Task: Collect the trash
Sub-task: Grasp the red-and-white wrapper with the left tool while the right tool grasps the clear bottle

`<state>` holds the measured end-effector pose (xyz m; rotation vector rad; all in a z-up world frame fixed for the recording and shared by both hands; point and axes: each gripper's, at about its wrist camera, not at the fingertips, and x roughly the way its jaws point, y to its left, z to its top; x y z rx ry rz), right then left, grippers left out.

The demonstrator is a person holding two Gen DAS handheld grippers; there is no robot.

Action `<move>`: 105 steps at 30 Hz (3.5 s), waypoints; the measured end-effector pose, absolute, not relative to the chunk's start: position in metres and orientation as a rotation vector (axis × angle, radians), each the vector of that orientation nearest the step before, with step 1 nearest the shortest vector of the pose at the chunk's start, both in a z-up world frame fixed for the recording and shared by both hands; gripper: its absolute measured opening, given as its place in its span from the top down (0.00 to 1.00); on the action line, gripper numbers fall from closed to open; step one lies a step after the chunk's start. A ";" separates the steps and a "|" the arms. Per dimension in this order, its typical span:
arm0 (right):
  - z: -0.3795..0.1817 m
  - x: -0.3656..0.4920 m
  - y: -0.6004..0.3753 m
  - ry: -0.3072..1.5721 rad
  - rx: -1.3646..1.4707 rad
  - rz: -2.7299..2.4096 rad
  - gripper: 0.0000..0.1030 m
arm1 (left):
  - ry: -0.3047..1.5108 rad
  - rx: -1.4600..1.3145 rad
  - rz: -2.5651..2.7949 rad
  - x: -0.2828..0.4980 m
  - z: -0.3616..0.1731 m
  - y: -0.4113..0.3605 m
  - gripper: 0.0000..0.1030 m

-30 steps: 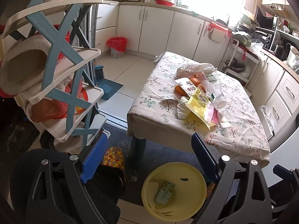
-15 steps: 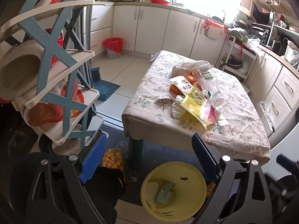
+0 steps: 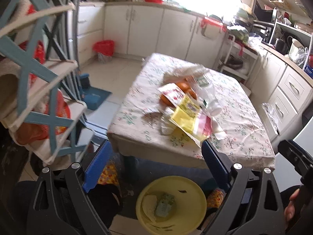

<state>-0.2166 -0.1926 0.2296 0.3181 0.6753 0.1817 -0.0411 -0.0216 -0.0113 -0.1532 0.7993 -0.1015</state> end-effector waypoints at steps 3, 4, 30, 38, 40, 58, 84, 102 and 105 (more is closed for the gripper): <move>0.187 -0.148 -0.262 0.691 0.318 0.199 0.07 | 0.817 -0.152 -0.108 -0.032 -0.014 -0.026 0.14; 0.186 -0.143 -0.260 0.695 0.314 0.205 0.07 | 0.818 -0.144 -0.109 -0.028 -0.014 -0.028 0.14; 0.033 0.073 -0.314 0.834 0.340 0.249 0.07 | 1.050 -0.497 -0.157 0.137 -0.069 -0.025 0.29; 0.016 0.093 -0.317 0.859 0.378 0.251 0.07 | 1.084 -0.560 -0.194 0.159 -0.083 -0.036 0.39; 0.014 0.098 -0.316 0.866 0.378 0.251 0.07 | 1.101 -0.589 -0.206 0.164 -0.089 -0.037 0.48; 0.007 0.138 -0.308 0.896 0.389 0.244 0.07 | 1.007 -0.503 -0.328 0.164 -0.052 -0.045 0.94; -0.054 0.185 -0.295 0.955 0.379 0.222 0.23 | 1.080 -0.390 -0.266 0.184 -0.060 -0.029 0.58; -0.079 0.164 -0.324 0.760 0.589 0.303 0.41 | 0.880 -0.243 -0.296 0.160 -0.022 -0.050 0.95; -0.083 0.156 -0.335 0.753 0.661 0.320 0.41 | 0.759 -0.212 -0.276 0.148 0.001 -0.049 0.95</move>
